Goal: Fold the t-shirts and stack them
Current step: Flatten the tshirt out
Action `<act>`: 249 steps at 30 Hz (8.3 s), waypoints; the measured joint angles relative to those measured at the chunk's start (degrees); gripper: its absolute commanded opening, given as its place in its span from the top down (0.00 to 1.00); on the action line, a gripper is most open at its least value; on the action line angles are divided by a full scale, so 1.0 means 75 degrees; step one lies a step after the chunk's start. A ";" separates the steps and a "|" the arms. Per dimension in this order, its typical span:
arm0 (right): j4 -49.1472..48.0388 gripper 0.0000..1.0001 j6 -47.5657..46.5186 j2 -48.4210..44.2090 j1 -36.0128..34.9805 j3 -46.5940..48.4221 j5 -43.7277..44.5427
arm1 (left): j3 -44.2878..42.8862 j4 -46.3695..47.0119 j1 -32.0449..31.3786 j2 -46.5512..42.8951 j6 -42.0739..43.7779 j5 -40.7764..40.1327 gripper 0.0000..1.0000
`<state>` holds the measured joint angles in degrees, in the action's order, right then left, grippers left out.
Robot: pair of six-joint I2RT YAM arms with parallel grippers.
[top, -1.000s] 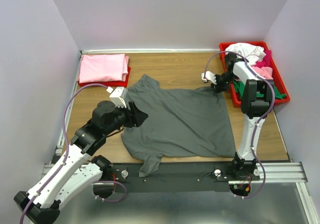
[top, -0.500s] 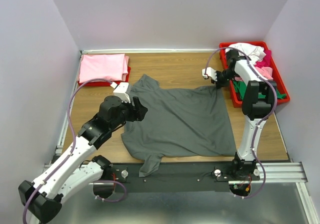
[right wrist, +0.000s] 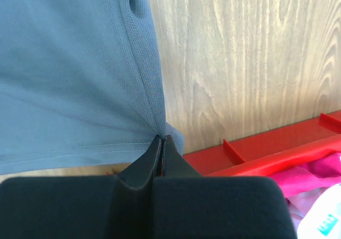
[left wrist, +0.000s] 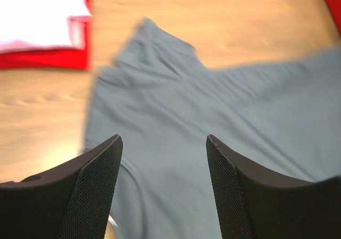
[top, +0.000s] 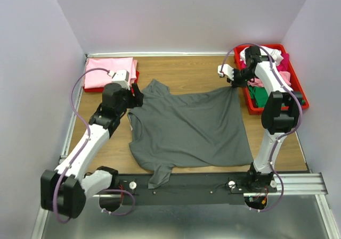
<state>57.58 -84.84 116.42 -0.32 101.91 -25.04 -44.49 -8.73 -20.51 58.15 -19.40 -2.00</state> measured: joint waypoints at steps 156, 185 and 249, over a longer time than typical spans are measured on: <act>0.0009 0.99 0.3800 -0.3101 0.0221 0.2844 0.0076 | -0.5665 0.1110 0.1518 0.2308 0.2037 0.2154 1.00; -0.2987 1.00 0.5386 -0.6210 0.0221 0.2328 0.0163 | -0.4849 0.3899 0.1518 -0.1186 0.1040 0.2034 1.00; -0.5916 1.00 0.5968 -0.2043 0.0085 -0.3803 -0.0571 | -0.3928 0.3596 0.1690 0.6003 0.2751 0.2769 1.00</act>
<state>13.21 -40.07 101.10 0.32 73.38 -29.32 -73.95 18.24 -7.84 103.18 1.23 18.76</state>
